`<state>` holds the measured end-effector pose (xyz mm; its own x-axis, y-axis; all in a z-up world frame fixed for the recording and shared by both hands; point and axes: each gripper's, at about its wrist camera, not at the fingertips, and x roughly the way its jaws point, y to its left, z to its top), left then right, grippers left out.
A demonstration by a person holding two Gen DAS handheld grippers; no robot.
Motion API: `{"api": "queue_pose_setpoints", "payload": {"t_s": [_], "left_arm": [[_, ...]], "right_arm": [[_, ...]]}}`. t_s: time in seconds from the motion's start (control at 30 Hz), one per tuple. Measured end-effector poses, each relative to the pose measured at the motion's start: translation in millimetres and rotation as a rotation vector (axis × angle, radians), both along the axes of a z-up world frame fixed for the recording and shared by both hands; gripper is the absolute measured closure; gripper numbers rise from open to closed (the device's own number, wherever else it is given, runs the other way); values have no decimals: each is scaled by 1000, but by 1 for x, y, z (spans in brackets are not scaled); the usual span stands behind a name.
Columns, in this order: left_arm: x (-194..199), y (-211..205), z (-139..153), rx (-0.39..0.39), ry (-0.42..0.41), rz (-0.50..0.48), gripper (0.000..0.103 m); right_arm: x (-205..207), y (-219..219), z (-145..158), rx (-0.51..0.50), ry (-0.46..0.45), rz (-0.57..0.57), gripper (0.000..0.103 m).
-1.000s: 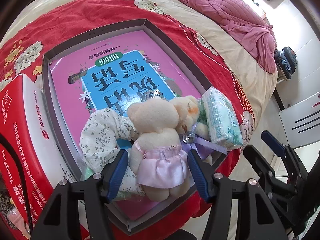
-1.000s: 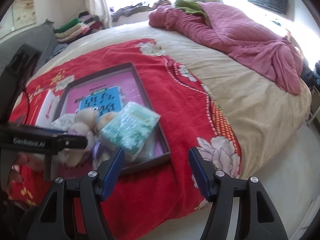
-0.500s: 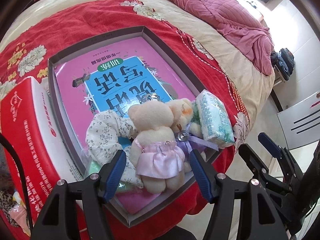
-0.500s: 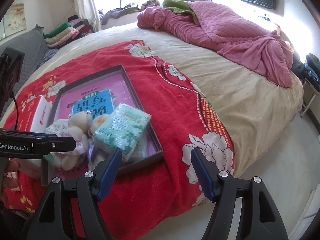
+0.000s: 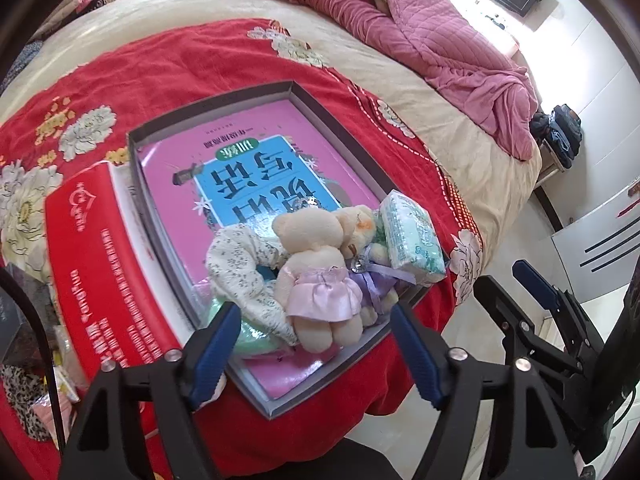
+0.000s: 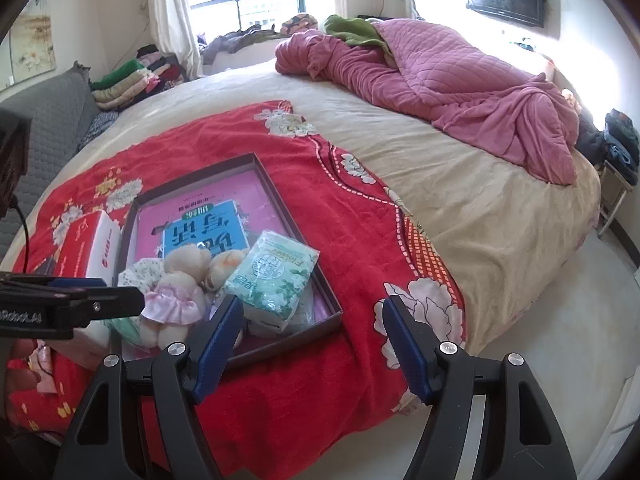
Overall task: Organize soft objects
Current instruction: 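Move both open grippers back toward the pile of items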
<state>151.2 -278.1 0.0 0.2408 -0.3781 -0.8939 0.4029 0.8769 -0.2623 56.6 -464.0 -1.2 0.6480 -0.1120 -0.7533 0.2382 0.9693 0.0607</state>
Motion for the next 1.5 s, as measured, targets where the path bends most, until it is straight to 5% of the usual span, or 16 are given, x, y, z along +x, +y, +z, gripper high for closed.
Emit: {"api": "queue_pose_setpoints", "payload": {"t_s": [0.93,1.5], "left_arm": [[-44,76,62,1,-131,103,24],[-69,148,74,-2,-148,198,23]], "right_arm": [[-20,60,68,-56,-128,88,29],[-22,136,105,-86,-178,222,29]]}}
